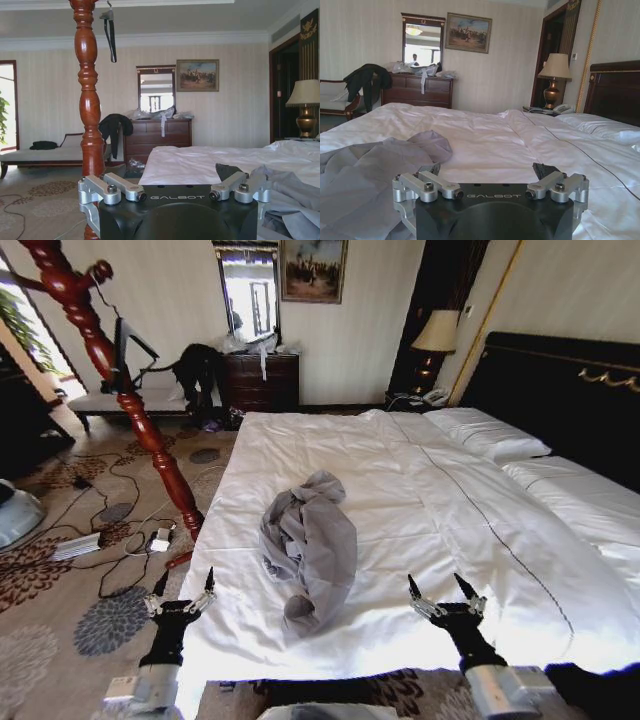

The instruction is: Pick up the clothes from the bed and hang them on the clothes hanger.

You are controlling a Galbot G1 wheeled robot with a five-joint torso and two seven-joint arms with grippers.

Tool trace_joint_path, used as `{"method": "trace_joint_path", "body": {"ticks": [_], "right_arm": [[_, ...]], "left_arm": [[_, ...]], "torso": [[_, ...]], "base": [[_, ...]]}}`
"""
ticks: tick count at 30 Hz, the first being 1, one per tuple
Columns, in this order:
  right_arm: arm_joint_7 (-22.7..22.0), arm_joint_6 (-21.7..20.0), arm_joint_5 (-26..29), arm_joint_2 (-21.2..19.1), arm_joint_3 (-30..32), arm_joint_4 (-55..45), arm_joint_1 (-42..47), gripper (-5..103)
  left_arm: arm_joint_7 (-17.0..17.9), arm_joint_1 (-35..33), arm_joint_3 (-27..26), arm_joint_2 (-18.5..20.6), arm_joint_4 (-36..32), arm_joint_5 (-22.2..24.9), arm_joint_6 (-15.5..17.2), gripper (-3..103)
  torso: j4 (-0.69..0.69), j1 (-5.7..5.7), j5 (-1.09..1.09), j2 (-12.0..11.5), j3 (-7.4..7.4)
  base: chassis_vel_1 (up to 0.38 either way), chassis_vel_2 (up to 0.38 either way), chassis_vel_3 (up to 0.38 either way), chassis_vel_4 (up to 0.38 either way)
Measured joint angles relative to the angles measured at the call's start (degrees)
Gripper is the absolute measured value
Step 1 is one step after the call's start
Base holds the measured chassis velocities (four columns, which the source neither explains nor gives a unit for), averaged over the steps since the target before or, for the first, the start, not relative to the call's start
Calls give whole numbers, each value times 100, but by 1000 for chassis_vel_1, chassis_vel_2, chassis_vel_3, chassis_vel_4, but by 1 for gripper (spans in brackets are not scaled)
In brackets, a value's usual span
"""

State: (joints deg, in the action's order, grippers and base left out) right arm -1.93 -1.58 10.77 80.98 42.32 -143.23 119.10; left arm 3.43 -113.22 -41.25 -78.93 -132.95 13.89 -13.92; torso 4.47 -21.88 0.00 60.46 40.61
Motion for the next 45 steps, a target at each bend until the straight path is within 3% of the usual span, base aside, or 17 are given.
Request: {"method": "trace_joint_path", "body": {"ticks": [28,33,42,45], "right_arm": [[3,49,-93,20,-197,18,31,100],[-59,-144,378,14,-580,143,114,100],[-88,-387,757,-212,-1003,605,11,100],[-90,-588,1253,-404,-1162,788,-116,100]], "left_arm": [[-26,-113,-41,-82,-31,-16,-61,100],[-38,-162,-104,-109,11,-15,-100,100],[-117,-368,-105,-263,187,-46,-236,100],[-105,-372,-33,-308,204,-67,-236,100]], "torso": [[0,0,0,0,0],[0,0,-1,0,0],[0,0,0,0,0],[0,0,0,0,0]], "base": [[0,0,0,0],[0,0,0,0],[0,0,0,0],[0,0,0,0]]}}
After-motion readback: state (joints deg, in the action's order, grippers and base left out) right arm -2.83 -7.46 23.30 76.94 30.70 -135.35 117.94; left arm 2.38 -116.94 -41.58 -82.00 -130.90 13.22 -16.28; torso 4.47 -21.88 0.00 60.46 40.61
